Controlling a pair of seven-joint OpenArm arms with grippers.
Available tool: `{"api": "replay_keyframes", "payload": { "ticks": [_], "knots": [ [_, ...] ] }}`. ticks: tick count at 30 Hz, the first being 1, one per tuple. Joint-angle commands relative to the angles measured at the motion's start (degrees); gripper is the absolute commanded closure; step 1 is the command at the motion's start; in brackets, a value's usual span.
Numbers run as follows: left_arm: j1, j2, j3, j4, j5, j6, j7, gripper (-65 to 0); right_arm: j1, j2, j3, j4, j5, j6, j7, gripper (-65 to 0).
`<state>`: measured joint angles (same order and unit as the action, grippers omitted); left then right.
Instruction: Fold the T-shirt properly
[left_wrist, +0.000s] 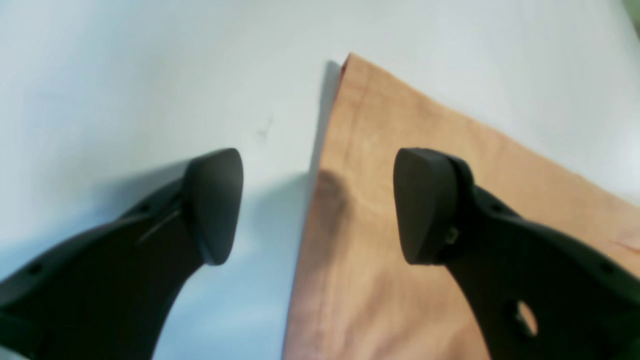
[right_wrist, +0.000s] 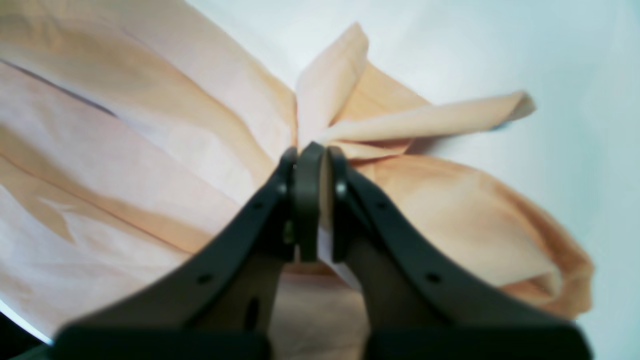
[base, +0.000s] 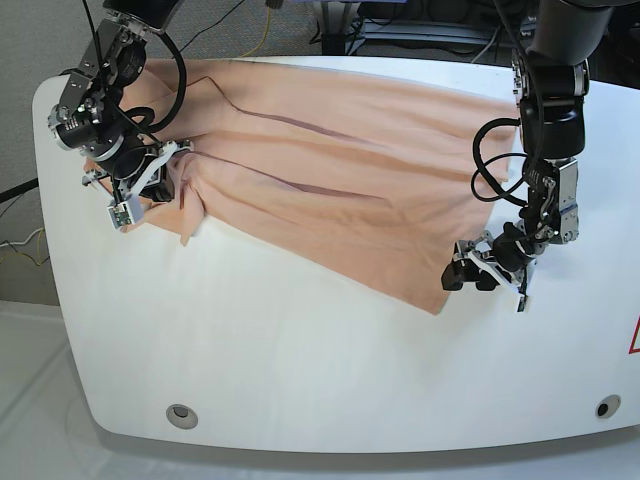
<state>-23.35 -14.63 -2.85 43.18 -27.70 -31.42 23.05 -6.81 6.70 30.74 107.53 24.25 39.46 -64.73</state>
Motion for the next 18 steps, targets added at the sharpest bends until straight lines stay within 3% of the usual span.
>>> {"api": "replay_keyframes", "payload": {
  "ticks": [1, 18],
  "knots": [
    [-1.66, 0.79, 0.08, -0.85, -0.21, 0.08, -0.76, -45.1, 0.61, 0.82, 0.16, 0.3, 0.76, 0.23, 1.12, -2.0],
    [-3.68, 5.36, 5.97, -2.52, -0.12, 0.17, -1.2, -45.1, 0.61, 0.91, 0.16, 0.21, 0.76, 0.23, 1.12, -2.0]
  ]
}}
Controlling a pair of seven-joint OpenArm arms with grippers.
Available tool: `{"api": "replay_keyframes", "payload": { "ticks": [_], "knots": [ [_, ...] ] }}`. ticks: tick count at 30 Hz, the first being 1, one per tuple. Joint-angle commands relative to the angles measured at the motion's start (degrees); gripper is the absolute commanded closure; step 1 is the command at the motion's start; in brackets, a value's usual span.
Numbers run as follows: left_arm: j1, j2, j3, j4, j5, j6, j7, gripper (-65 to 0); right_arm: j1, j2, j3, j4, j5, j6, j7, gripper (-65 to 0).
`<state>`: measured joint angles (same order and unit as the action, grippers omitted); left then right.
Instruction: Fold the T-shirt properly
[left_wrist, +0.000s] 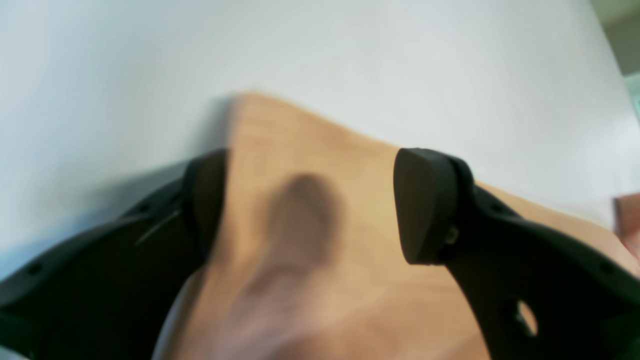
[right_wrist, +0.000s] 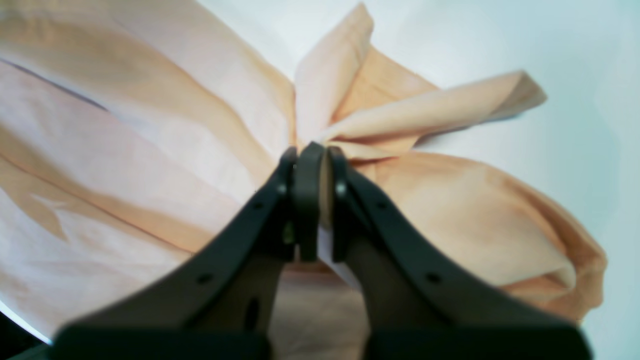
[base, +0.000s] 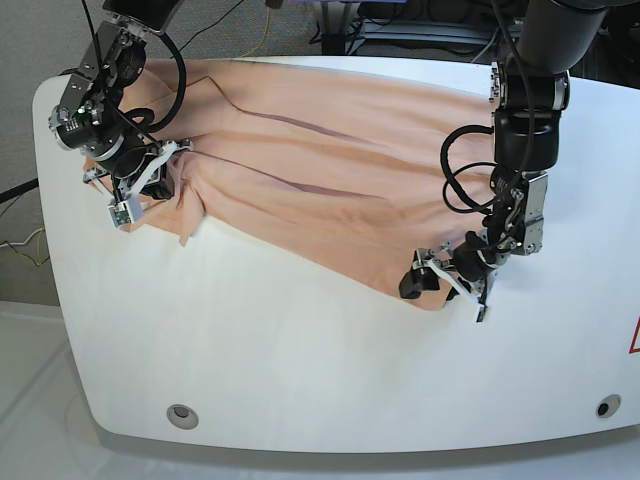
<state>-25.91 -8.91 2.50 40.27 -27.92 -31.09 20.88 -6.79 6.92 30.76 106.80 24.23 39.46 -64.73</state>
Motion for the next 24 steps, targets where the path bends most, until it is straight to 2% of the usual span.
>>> {"api": "replay_keyframes", "payload": {
  "ticks": [1, 8, 12, 15, 19, 20, 21, 24],
  "knots": [
    [-1.12, -0.37, 1.23, 0.39, 0.1, -0.07, 0.96, -45.1, 0.59, 0.69, 0.14, 0.93, 0.78, 0.23, 1.12, -2.0],
    [-1.03, -0.46, 2.46, 0.48, 0.1, 3.36, 1.23, -45.1, 0.59, 0.69, 0.14, 0.93, 0.78, 0.23, 1.12, -2.0],
    [-0.86, -0.98, 2.55, 0.56, 0.1, 3.09, 1.31, -44.1, 0.59, 0.69, 0.14, 0.93, 0.78, 0.23, 1.12, -2.0],
    [-0.77, -2.3, 2.55, 0.56, 1.15, 3.09, 1.49, -34.5, 0.59, 0.6, 0.14, 0.93, 0.78, 0.23, 1.12, -2.0],
    [-0.77, -2.39, 2.55, 0.56, 4.41, 3.18, 1.4, -8.7, 0.68, 0.51, 0.14, 0.84, 0.78, 0.23, 1.12, -2.0],
    [-0.86, -2.39, 2.55, 0.56, 5.11, 3.27, 1.4, -4.9, 0.68, 0.51, 0.14, 0.84, 0.78, 0.23, 1.12, -2.0],
    [-0.86, -2.39, 2.55, 0.56, 6.08, 3.27, 1.4, -2.1, 0.68, 0.51, 0.14, 0.84, 0.78, 0.23, 1.12, -2.0],
    [-0.86, -2.39, 2.46, 0.56, 8.01, 3.18, 1.4, -1.8, 0.68, 0.51, 0.14, 0.84, 0.78, 0.23, 1.12, -2.0]
  ]
}}
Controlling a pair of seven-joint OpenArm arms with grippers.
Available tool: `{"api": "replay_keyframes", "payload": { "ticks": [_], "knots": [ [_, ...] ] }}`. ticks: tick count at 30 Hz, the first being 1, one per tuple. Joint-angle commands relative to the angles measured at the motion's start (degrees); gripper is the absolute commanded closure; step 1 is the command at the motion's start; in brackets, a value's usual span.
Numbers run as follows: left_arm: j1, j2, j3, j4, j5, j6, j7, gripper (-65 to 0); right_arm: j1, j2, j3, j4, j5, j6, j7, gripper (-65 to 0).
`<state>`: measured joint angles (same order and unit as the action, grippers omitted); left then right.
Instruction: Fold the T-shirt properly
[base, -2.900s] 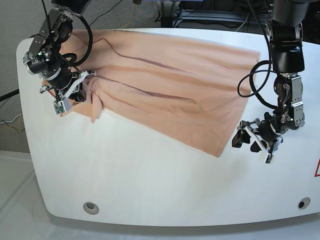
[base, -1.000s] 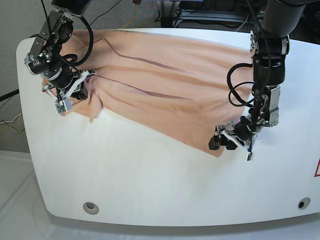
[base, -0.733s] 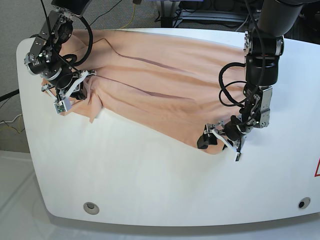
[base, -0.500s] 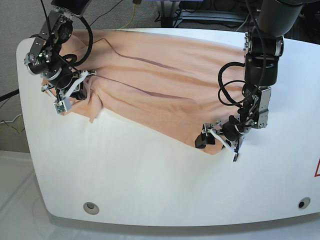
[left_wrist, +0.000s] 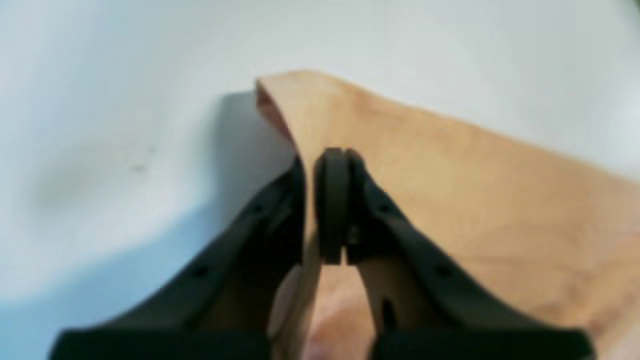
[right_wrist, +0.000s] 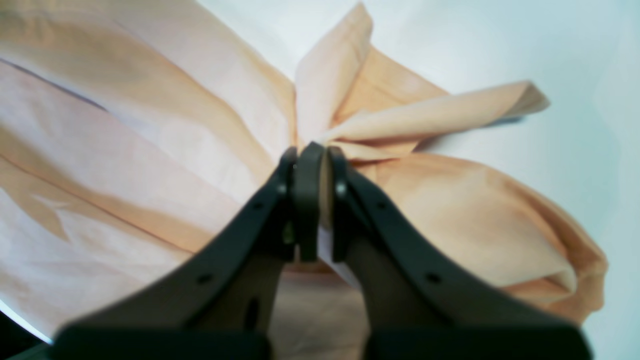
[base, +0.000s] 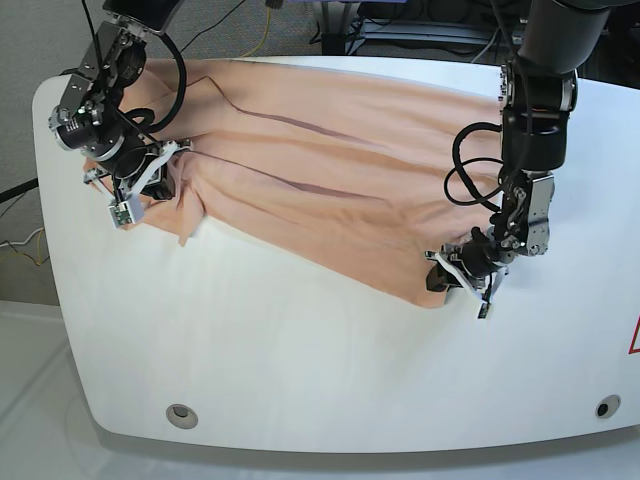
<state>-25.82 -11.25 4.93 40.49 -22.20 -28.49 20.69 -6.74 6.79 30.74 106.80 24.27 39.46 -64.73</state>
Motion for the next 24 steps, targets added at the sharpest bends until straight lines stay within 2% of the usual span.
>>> {"api": "replay_keyframes", "payload": {
  "ticks": [1, 11, 24],
  "knots": [
    [-0.95, -0.05, -0.05, 0.35, 2.55, 0.58, 1.51, -1.7, 0.63, 0.64, 0.16, 0.84, 0.74, 0.23, 1.12, -2.0],
    [-0.95, -0.58, -0.14, 0.96, 2.72, 0.4, 1.33, -1.6, 0.72, 0.64, 0.16, 0.84, 0.74, 0.23, 1.21, -2.0],
    [0.9, -1.19, 0.04, 10.63, 2.9, 0.4, 1.86, -1.6, 1.69, 0.55, 0.16, 0.76, 0.74, 0.23, 1.3, -2.0]
  ]
}}
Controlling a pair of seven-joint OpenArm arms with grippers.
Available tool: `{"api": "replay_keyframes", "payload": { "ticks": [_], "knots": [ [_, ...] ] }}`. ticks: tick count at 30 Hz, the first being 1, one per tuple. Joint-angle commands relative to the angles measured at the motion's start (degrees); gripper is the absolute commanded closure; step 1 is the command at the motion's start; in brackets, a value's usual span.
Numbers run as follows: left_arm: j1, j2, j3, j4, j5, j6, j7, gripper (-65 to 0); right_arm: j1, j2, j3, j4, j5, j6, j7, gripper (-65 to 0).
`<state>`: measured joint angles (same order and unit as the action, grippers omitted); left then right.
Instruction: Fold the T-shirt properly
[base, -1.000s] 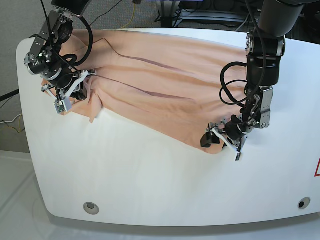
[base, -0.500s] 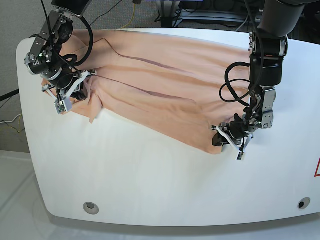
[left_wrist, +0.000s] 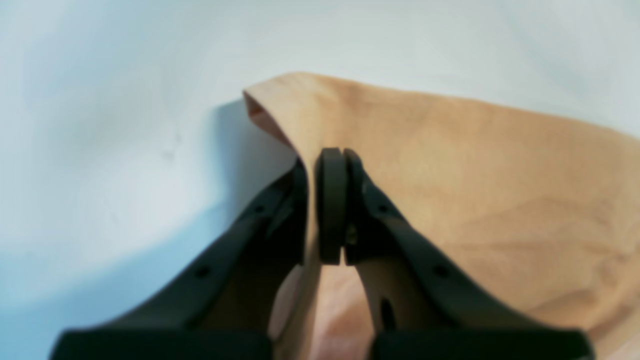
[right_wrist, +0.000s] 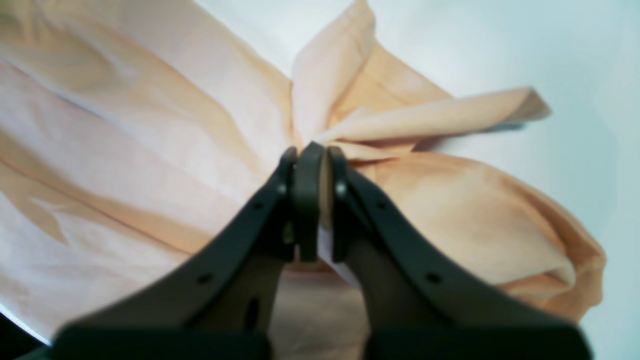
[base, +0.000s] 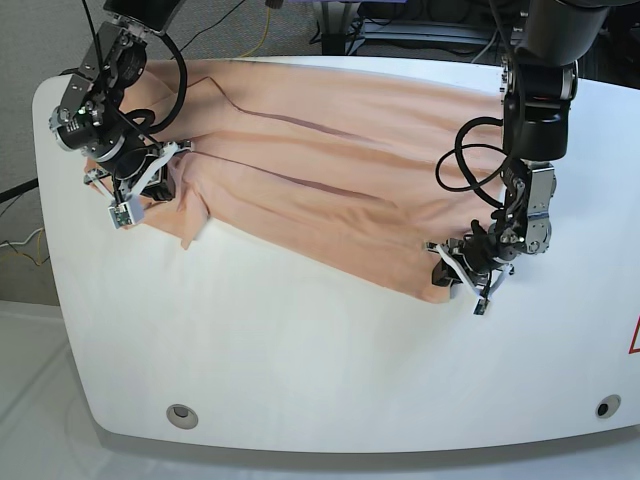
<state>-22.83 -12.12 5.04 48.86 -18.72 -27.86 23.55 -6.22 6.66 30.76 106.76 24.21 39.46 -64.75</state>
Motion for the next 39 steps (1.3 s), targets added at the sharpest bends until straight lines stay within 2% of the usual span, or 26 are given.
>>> {"api": "replay_keyframes", "payload": {
  "ticks": [1, 9, 20, 31, 39],
  "knots": [
    [-2.09, -0.32, -0.07, 2.52, -0.58, -0.23, -0.65, -1.6, 1.25, 0.6, 0.14, 0.8, 0.8, 0.23, 1.32, -2.0],
    [-1.65, -0.32, 0.28, 6.13, -0.58, -0.23, 1.11, -1.6, 1.43, -0.9, 0.05, 0.8, 0.8, 0.23, 1.32, -2.0],
    [1.6, -0.67, 6.96, 12.28, -0.49, -0.23, 1.11, -1.6, 1.43, -0.99, 0.05, 0.8, 0.8, 0.23, 1.32, -2.0],
    [4.85, -4.63, 16.28, 19.05, -0.49, 0.12, 1.11, -1.6, 1.43, -0.99, 0.05, 0.8, 0.8, 0.23, 1.32, -2.0],
    [7.66, -7.7, 17.25, 23.18, -0.49, 0.12, 1.11, -1.6, 1.43, -0.99, 0.05, 0.8, 0.8, 0.23, 1.32, -2.0]
  ]
}}
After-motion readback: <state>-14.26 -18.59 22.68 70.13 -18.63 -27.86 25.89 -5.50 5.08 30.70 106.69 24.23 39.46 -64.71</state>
